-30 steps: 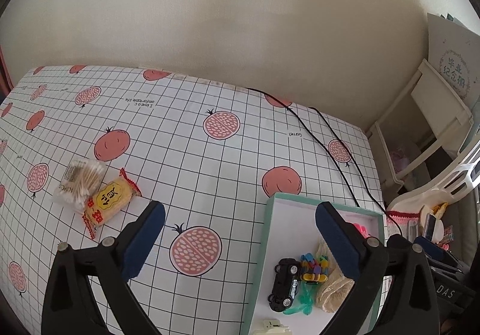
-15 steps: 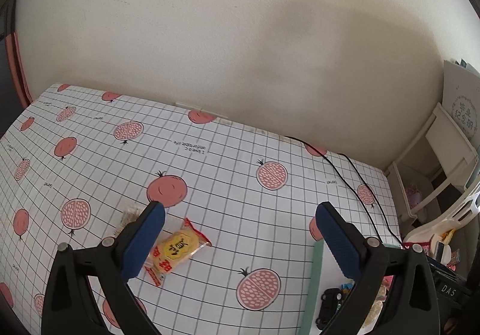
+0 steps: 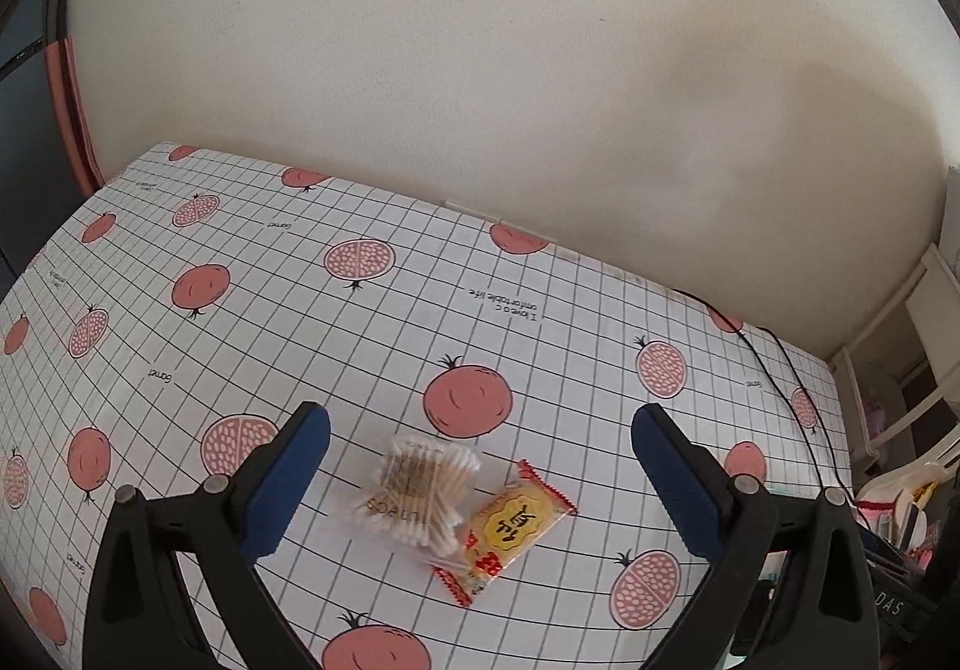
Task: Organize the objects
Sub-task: 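Move both tools from the tray toward the cotton swabs and snack packet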
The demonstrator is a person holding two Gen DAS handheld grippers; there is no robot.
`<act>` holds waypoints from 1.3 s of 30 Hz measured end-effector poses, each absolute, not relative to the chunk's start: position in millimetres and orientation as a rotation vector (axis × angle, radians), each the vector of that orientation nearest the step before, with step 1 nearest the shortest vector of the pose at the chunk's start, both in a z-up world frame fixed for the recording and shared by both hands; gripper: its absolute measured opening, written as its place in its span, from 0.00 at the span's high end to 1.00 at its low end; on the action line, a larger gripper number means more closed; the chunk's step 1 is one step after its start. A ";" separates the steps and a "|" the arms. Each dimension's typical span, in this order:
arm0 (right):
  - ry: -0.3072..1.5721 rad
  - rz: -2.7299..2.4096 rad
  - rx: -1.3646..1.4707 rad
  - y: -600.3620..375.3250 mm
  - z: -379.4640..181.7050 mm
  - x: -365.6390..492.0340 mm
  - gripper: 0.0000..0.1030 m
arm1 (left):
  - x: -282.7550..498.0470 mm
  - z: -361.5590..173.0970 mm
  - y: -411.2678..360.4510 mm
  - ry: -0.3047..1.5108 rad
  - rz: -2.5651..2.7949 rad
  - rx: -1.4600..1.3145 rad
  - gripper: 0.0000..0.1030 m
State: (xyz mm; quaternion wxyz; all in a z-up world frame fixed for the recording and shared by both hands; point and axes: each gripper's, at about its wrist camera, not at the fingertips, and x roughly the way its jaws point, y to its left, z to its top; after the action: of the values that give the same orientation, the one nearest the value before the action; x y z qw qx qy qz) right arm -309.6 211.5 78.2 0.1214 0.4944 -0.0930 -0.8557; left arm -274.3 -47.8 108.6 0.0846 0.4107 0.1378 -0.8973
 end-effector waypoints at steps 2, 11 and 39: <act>-0.266 -2.473 1.438 198.6 71.6 -310.1 0.00 | -274.3 103.6 -56.5 0.396 -2.659 1.232 0.02; -0.170 -2.443 1.399 151.6 50.1 -313.0 0.00 | -267.3 90.1 -96.8 0.483 -2.610 1.210 0.03; -0.020 -2.361 1.472 68.6 -10.0 -311.7 0.00 | -297.2 0.8 -90.5 0.391 -2.511 1.520 0.02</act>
State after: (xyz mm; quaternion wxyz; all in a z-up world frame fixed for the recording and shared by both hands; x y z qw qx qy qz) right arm -311.7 68.6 -10.0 0.1787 0.5204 -0.0071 -0.8350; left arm -297.2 -90.5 0.8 0.0900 0.5113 0.1315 -0.8445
